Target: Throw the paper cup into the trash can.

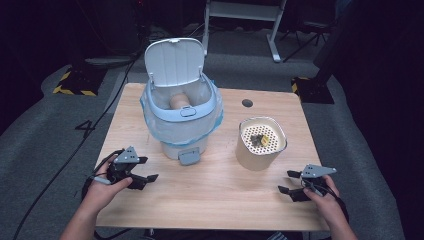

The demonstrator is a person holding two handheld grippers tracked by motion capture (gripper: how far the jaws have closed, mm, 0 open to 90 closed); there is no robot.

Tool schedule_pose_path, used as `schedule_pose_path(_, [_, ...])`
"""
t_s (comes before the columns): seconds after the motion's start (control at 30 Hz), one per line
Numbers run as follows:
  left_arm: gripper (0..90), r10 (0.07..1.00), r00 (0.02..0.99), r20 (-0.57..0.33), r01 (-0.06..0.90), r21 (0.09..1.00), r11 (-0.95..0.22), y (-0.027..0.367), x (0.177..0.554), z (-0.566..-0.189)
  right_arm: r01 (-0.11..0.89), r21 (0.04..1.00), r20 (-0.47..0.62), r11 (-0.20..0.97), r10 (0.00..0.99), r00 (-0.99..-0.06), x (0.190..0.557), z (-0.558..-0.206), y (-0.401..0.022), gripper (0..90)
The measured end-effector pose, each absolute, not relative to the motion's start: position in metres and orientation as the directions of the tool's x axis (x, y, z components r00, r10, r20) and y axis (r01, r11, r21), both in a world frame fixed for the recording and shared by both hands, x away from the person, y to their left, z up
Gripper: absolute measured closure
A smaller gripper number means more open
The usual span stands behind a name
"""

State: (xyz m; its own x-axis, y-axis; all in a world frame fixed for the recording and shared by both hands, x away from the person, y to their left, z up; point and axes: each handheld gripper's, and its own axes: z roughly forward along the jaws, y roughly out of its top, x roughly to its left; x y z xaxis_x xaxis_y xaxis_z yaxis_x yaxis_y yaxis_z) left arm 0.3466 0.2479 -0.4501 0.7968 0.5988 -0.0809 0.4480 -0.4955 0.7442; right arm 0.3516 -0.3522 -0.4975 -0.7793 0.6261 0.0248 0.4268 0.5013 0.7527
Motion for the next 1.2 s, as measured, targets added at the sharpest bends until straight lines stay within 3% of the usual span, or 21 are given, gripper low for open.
schedule_pose_path(0.23, [21.6, 0.643, 0.760, -0.094, 0.454, 0.784, -0.423, 0.257, 0.347, -0.432, 0.422, 0.746, -0.002, 0.515, 0.636, -0.772, 0.353, -0.504, -0.357, 22.6])
schedule_pose_path(0.3, [18.4, 0.655, 0.750, -0.094, 0.449, 0.799, -0.400, 0.261, 0.348, -0.426, 0.441, 0.737, -0.012, 0.511, 0.663, -0.749, 0.353, -0.504, -0.357, 14.6])
schedule_pose_path(0.4, [18.5, 0.667, 0.737, -0.105, 0.446, 0.817, -0.364, 0.265, 0.350, -0.417, 0.449, 0.733, -0.011, 0.510, 0.670, -0.742, 0.354, -0.505, -0.357, 12.2])
schedule_pose_path(0.53, [19.1, 0.669, 0.735, -0.109, 0.424, 0.844, -0.329, 0.269, 0.354, -0.398, 0.514, 0.712, -0.013, 0.478, 0.741, -0.671, 0.354, -0.506, -0.354, 0.1])
schedule_pose_path(1.2, [24.7, 0.687, 0.726, -0.040, 0.288, 0.924, -0.250, 0.276, 0.381, -0.295, 0.514, 0.710, -0.009, 0.481, 0.737, -0.676, 0.355, -0.506, -0.355, 0.2])
